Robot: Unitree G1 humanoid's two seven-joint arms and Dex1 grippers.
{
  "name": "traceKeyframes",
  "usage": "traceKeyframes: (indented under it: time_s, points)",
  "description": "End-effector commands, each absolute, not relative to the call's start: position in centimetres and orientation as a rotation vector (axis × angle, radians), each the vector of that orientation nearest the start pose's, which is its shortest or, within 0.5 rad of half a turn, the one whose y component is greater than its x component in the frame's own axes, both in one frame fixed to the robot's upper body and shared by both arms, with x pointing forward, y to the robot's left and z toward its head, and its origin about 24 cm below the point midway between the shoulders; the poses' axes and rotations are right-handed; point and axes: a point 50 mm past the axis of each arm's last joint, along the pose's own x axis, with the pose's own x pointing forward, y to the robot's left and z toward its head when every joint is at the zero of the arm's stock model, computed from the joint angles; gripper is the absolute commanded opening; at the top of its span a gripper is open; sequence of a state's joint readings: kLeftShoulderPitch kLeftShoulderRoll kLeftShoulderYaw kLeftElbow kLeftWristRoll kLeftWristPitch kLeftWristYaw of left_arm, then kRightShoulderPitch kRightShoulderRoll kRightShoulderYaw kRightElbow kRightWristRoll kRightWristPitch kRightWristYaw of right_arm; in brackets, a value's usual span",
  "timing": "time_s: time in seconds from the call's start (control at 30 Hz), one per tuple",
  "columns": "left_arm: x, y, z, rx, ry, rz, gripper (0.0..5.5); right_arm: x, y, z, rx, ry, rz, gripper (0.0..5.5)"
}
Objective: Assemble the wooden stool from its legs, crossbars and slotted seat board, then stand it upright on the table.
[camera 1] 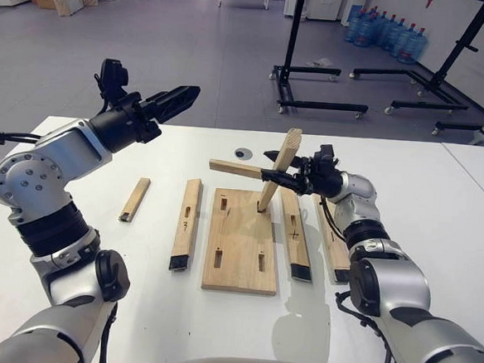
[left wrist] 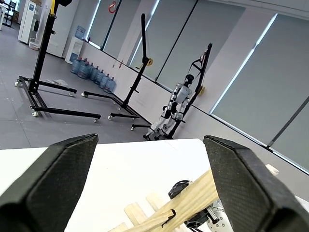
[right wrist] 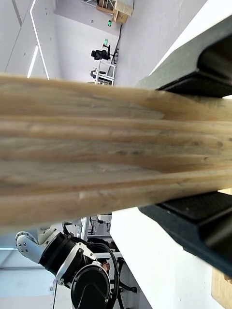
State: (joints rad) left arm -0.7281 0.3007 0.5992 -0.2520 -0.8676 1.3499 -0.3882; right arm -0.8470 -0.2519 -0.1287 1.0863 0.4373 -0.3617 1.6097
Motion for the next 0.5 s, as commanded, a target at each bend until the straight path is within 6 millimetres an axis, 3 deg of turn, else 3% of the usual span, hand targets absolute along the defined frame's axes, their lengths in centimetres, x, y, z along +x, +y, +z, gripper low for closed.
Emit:
traceKeyframes:
  time_s: [0.03,0.5]
  points:
    - [28.9,18.9,23.4,-0.502,0.065,-0.768,4.02,33.9,-15.0,9.9,0.108,-0.255,1.433,2.05]
    - [28.8,18.6,23.2,-0.507,0.068,-0.768,4.02,33.0,-14.3,7.8,0.098,-0.094,1.51,2.05]
